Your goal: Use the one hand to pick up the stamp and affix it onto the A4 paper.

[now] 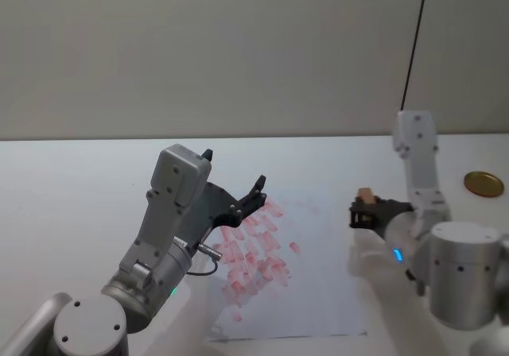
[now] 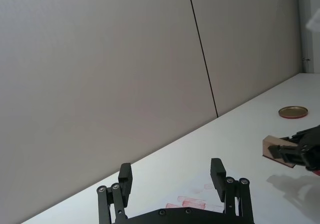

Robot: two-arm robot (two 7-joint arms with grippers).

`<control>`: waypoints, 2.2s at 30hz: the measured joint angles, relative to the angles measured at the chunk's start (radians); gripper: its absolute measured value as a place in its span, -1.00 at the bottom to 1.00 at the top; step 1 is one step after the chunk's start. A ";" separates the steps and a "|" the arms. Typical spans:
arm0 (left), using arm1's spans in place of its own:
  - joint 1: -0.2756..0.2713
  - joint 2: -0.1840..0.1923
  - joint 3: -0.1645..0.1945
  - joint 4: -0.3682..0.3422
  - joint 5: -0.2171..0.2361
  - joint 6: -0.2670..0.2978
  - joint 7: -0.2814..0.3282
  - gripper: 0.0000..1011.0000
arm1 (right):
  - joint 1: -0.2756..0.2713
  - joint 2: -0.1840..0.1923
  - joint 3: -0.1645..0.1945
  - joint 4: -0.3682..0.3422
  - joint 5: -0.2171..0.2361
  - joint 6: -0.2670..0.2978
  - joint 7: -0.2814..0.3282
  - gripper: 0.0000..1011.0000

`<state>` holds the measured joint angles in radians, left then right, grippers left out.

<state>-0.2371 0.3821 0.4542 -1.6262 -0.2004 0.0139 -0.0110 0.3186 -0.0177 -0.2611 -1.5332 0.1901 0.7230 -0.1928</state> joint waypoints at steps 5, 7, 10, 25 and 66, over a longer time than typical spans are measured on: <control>0.000 0.000 0.000 0.000 0.000 0.000 0.000 0.96 | 0.038 -0.024 -0.009 0.070 -0.019 -0.009 0.016 -0.56; 0.000 0.000 0.000 0.000 0.000 0.000 0.000 0.96 | 0.058 -0.035 -0.012 0.107 -0.027 -0.013 0.022 -0.57; 0.000 0.000 0.000 0.000 0.000 0.000 0.000 0.96 | 0.079 -0.047 -0.014 0.146 -0.035 -0.016 0.029 -0.57; 0.000 0.000 0.000 0.000 0.000 0.000 0.000 0.96 | 0.184 -0.098 -0.018 0.342 -0.053 -0.013 0.068 -0.56; 0.000 0.000 0.000 0.000 0.000 0.000 0.000 0.96 | 0.258 -0.138 -0.004 0.513 -0.059 -0.012 0.100 -0.56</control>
<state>-0.2371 0.3821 0.4542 -1.6262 -0.2004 0.0139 -0.0109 0.5761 -0.1553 -0.2653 -1.0199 0.1307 0.7113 -0.0925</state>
